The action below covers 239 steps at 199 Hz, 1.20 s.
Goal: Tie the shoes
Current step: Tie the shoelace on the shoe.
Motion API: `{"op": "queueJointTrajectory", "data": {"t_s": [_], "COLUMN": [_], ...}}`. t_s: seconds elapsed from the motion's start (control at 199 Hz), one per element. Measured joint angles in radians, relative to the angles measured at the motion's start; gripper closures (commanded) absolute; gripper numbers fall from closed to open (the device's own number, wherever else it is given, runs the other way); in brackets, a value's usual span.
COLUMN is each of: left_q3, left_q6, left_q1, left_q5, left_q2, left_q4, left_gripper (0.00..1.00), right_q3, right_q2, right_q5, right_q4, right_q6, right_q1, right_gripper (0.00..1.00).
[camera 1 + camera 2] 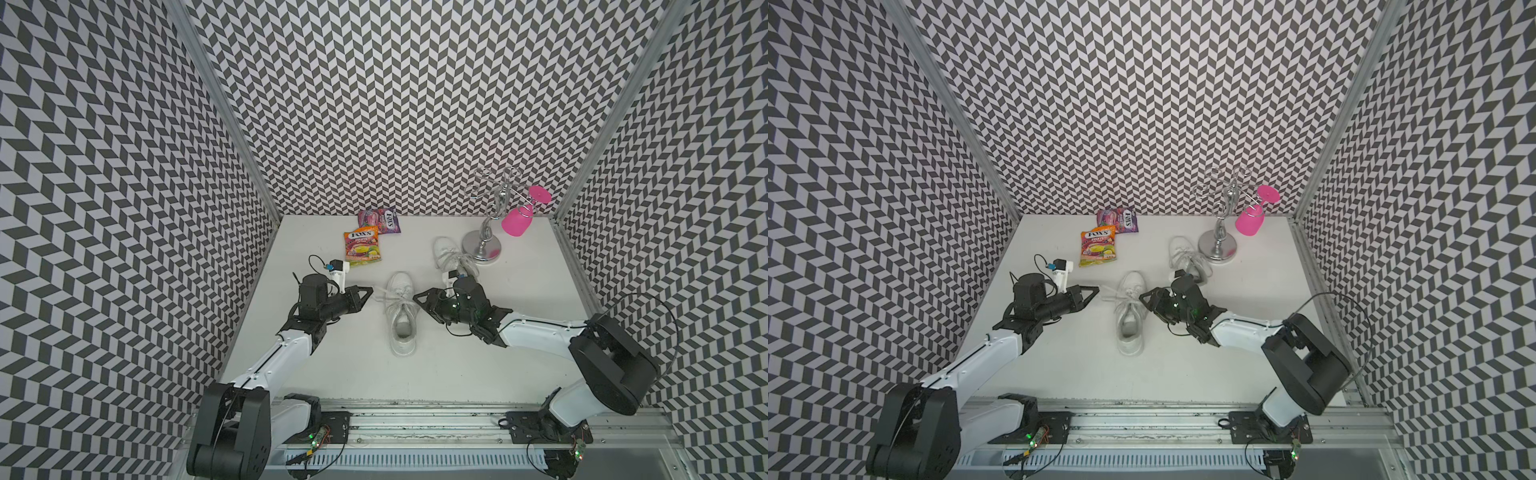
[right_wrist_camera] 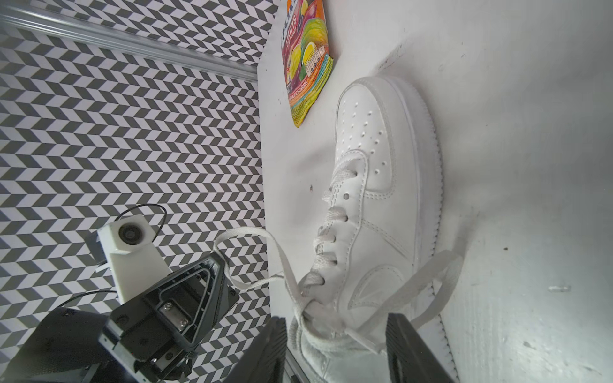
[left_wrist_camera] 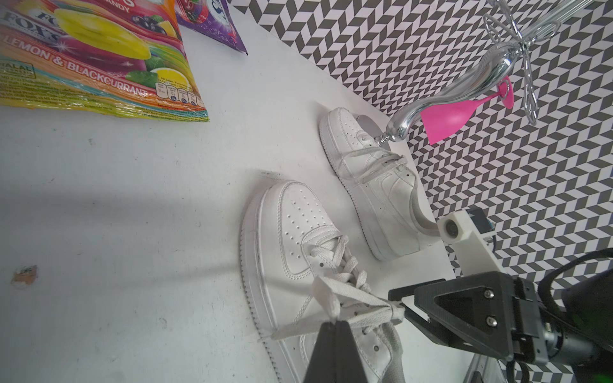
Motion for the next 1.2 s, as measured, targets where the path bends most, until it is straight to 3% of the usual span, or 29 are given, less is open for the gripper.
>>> {"op": "queueJointTrajectory", "data": {"t_s": [0.111, 0.221, 0.357, 0.523, 0.623, 0.894, 1.045, 1.201], "left_q3": [0.000, 0.000, 0.000, -0.006, -0.008, -0.021, -0.021, -0.021], "left_q6": [0.000, 0.000, -0.003, -0.014, -0.022, -0.047, -0.051, -0.056], "left_q1": [0.000, 0.000, 0.000, -0.010, -0.021, -0.037, -0.037, -0.037], "left_q5": [0.000, 0.000, 0.010, 0.052, 0.074, 0.112, 0.112, 0.121], "left_q2": [0.000, 0.000, 0.000, 0.011, 0.020, 0.042, 0.050, 0.082], "left_q4": [0.000, 0.000, 0.003, 0.037, 0.055, 0.105, 0.113, 0.130], "left_gripper": [1.00, 1.00, 0.92, 0.82, 0.71, 0.54, 0.52, 0.52], "right_q3": [0.000, 0.000, 0.000, 0.000, 0.000, 0.000, 0.000, 0.000], "right_q2": [0.012, 0.013, 0.011, -0.013, -0.039, -0.088, -0.089, -0.089], "right_q5": [-0.013, -0.015, -0.006, 0.014, 0.035, 0.084, 0.083, 0.076], "right_q4": [0.013, 0.022, 0.022, -0.005, -0.031, -0.100, -0.112, -0.113], "right_q6": [0.009, 0.015, 0.013, -0.003, -0.027, -0.087, -0.112, -0.135], "right_q1": [0.000, -0.002, -0.007, -0.015, -0.020, -0.027, -0.028, -0.028], "right_gripper": [0.61, 0.76, 0.92, 1.00, 1.00, 0.98, 0.86, 0.82]}}
